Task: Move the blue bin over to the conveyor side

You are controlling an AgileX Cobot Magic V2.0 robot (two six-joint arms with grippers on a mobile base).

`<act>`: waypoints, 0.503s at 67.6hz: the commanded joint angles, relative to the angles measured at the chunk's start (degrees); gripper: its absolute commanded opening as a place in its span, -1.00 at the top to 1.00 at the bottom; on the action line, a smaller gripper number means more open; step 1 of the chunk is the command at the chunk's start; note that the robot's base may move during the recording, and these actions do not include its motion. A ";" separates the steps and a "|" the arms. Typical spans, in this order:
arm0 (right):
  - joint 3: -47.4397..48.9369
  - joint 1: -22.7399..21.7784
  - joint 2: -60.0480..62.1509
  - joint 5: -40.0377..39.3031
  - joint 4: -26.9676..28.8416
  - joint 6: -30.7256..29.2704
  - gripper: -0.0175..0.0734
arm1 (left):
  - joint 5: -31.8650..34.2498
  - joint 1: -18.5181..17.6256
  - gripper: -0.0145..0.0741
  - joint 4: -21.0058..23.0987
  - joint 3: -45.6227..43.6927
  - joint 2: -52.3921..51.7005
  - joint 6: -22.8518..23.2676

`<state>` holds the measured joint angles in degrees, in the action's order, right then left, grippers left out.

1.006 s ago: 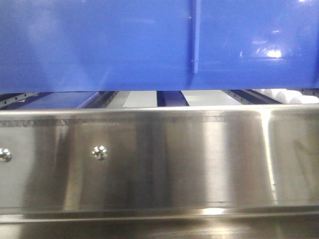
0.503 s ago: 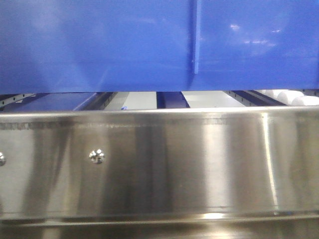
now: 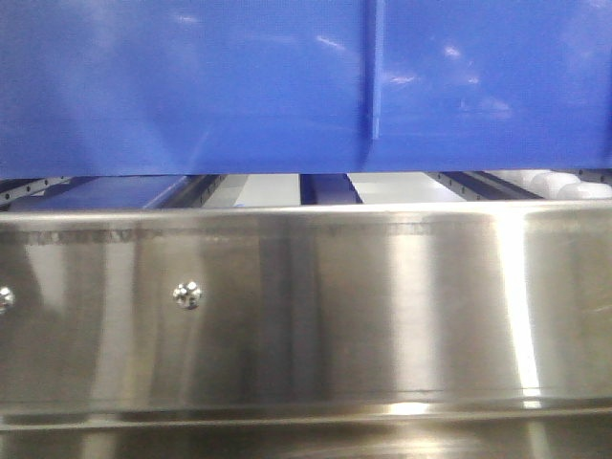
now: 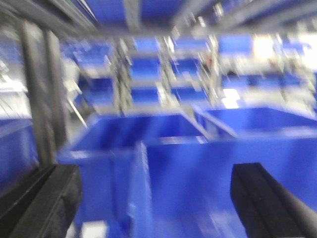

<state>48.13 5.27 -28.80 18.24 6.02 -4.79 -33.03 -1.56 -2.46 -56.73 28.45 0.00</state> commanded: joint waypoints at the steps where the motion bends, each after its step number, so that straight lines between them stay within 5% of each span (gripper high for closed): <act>1: 5.95 2.13 -4.74 4.55 -0.48 -0.29 -0.62 | -5.62 -2.06 -0.49 -0.54 -4.43 4.07 0.00; 34: 41.79 16.77 -37.95 42.37 0.17 1.50 -0.62 | -25.00 -3.49 -0.49 -3.80 -22.12 23.00 6.19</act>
<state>84.46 21.14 -62.52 54.65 6.23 -4.49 -54.96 -4.60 -5.97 -76.11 48.54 5.36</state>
